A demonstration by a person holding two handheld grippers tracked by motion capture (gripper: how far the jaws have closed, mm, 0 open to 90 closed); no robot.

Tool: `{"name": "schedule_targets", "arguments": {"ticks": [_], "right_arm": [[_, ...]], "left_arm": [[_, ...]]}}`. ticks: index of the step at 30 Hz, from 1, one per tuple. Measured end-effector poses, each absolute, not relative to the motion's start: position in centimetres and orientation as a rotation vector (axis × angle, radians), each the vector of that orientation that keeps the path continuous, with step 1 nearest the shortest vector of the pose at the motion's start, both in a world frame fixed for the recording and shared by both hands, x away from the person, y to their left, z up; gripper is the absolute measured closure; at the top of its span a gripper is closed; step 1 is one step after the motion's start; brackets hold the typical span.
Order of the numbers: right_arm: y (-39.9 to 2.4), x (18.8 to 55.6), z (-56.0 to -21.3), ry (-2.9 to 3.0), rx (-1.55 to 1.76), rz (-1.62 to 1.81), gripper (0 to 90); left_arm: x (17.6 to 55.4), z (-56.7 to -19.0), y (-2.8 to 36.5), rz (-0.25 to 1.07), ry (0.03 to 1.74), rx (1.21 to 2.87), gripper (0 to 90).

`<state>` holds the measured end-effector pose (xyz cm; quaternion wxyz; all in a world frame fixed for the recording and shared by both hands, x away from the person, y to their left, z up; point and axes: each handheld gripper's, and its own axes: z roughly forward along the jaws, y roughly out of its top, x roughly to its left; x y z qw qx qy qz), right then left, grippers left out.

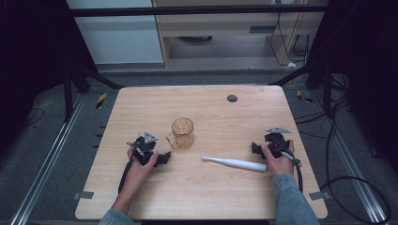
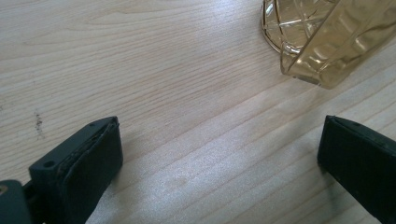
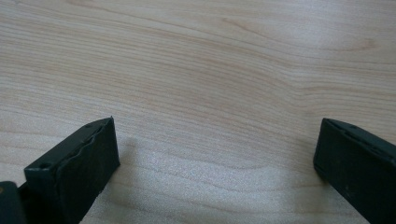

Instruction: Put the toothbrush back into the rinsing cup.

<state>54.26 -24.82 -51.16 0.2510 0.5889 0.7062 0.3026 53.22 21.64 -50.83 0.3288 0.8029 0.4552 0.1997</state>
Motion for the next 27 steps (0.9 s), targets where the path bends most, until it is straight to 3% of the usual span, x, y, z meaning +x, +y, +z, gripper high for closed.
{"name": "schedule_targets", "arguments": {"ticks": [9,12,27], "right_arm": [[-25.1,54.2,-51.1,1.939,1.576,0.843,3.6],[-25.1,54.0,-51.1,1.930,1.563,0.854,9.3],[-23.6,50.0,-47.2,2.033,1.334,0.873,13.0]], "left_arm": [[53.2,-50.8,21.6,0.526,1.197,2.099,0.0],[53.1,-50.8,21.6,0.526,1.197,2.099,0.0],[53.1,-50.8,21.6,0.526,1.200,2.095,0.0]]}}
